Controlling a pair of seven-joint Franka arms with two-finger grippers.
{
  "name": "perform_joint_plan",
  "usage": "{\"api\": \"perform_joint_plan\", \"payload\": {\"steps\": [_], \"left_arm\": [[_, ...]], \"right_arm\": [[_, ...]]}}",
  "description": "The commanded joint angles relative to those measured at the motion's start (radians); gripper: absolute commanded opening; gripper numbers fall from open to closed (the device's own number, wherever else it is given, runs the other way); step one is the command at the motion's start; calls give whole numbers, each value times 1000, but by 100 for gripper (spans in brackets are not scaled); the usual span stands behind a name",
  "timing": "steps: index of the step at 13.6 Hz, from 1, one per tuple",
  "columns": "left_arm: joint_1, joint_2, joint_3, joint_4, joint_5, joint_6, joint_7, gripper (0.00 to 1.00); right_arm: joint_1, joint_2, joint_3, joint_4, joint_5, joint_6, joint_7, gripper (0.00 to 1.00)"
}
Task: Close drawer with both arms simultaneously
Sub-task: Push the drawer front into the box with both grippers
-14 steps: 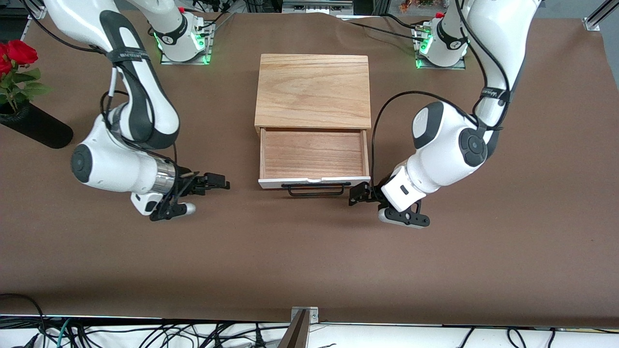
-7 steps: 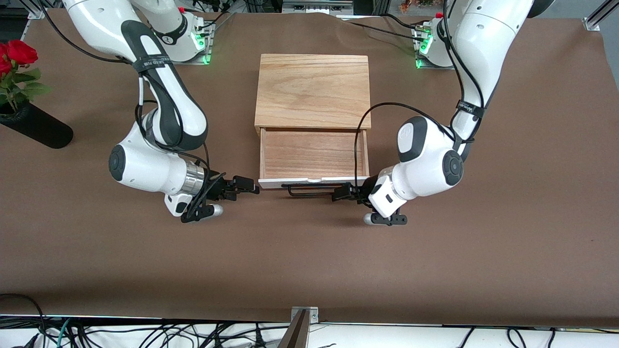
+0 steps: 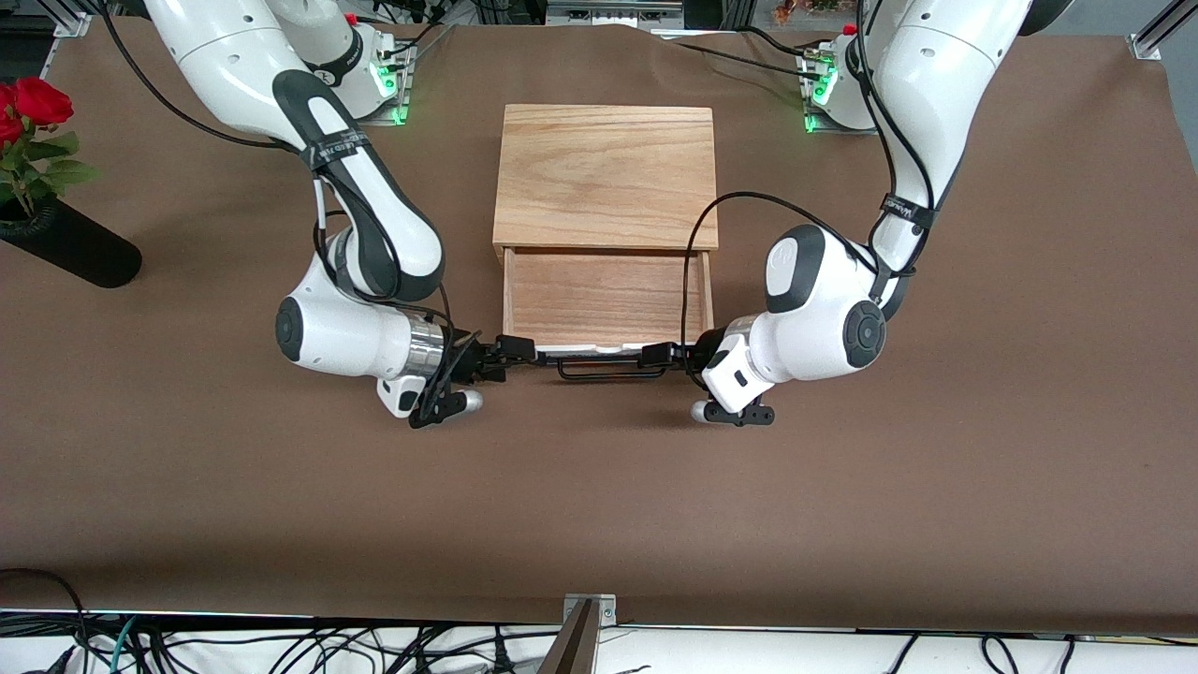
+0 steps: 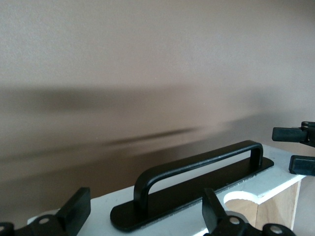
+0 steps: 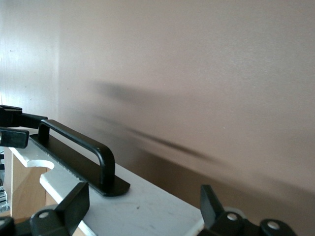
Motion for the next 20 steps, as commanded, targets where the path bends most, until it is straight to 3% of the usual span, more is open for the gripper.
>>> {"api": "perform_joint_plan", "payload": {"steps": [1,9,14,20], "left_arm": [[1,-1,0,3,-30,-50,14,100],[3,7,0,3,-30,-162,14,100],[-3,7,0,5,-30,-204,12,100],[-5,5,0,6,-31,-270,11,100]], "right_arm": [[-5,19,16,30,19,-5,-20,100],[20,34,39,19,45,-25,-13,100],[29,34,39,-4,45,-192,-3,100],[57,31,39,-27,45,-194,-2,100]]}}
